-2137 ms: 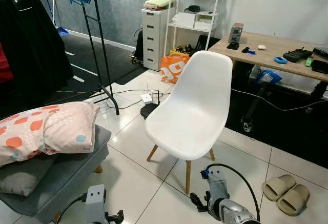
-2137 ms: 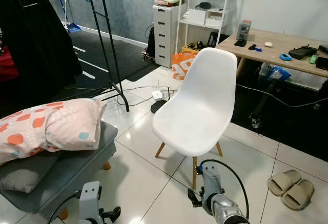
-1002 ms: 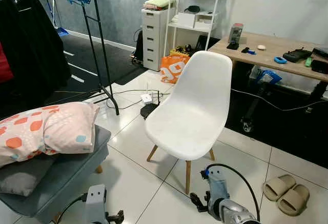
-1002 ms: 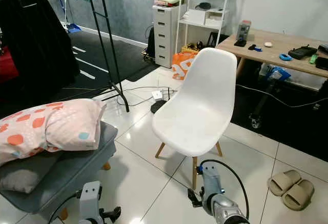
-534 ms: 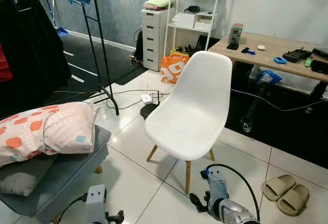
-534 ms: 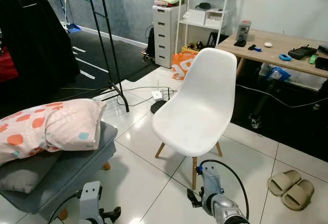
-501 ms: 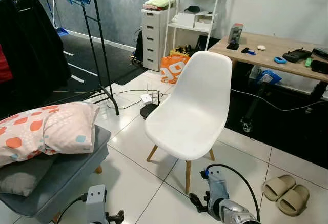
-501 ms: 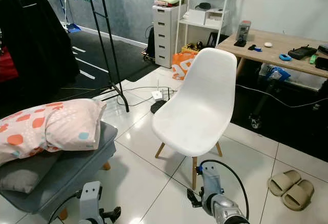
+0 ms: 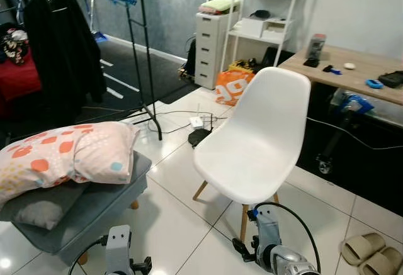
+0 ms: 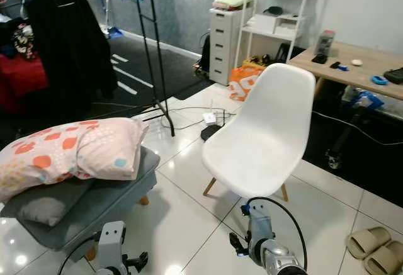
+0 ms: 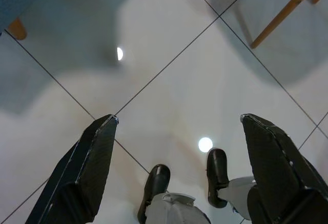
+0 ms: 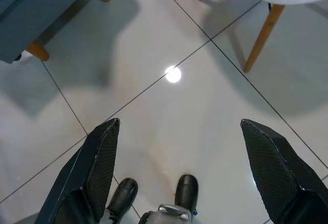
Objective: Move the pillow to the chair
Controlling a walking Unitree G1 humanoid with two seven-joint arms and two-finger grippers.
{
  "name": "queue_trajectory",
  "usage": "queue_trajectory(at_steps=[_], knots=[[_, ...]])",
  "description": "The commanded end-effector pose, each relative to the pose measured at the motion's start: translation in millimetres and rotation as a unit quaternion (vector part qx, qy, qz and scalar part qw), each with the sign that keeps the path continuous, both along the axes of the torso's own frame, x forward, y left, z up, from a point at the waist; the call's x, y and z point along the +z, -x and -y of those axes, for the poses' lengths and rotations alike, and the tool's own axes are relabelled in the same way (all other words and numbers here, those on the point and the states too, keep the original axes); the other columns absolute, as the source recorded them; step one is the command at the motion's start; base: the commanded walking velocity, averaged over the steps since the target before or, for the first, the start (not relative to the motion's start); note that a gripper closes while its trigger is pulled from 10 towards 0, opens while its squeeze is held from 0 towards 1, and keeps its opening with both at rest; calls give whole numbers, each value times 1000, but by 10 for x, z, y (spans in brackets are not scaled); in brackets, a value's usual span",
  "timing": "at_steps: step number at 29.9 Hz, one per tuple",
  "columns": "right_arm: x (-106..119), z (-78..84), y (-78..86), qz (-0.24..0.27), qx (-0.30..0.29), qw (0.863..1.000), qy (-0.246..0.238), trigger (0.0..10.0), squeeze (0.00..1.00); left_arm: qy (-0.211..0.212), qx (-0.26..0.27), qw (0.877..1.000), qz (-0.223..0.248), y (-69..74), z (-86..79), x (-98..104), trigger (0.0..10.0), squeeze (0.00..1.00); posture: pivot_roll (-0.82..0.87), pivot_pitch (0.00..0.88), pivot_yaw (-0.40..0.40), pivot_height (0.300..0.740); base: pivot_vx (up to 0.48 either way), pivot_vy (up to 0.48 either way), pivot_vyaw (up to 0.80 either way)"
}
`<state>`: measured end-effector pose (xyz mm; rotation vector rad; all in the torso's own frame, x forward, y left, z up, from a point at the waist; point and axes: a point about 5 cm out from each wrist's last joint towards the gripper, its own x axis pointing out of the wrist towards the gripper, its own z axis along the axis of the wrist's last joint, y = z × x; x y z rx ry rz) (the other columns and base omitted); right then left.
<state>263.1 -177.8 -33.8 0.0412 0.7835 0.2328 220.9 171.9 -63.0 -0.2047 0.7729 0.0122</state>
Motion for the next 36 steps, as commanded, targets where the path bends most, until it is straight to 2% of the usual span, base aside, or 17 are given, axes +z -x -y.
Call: queue_trajectory(at_steps=[1,8,20,24,36], knots=[[-3,-5,6,3,-3,1000,-7,10000,0,7,-5,1000,-1,24,15,-13,10000,0,-139,7,-64,740,0,0,800],[0,-13,5,5,-1,1000,-13,10000,0,8,-12,1000,-2,24,21,-14,10000,0,-139,8,-62,740,0,0,794],[9,-3,-6,6,-1,1000,-9,10000,0,8,-14,1000,-4,12,31,-10,10000,0,-136,0,-76,740,0,-444,728],[7,20,-7,6,-12,1000,0,10000,0,9,-11,1000,-3,7,39,-8,10000,0,-136,0,-80,740,0,-442,0],[12,26,-12,7,-14,1000,0,10000,0,11,-2,1000,-1,0,43,-4,10000,0,-138,0,-83,740,0,0,0]])
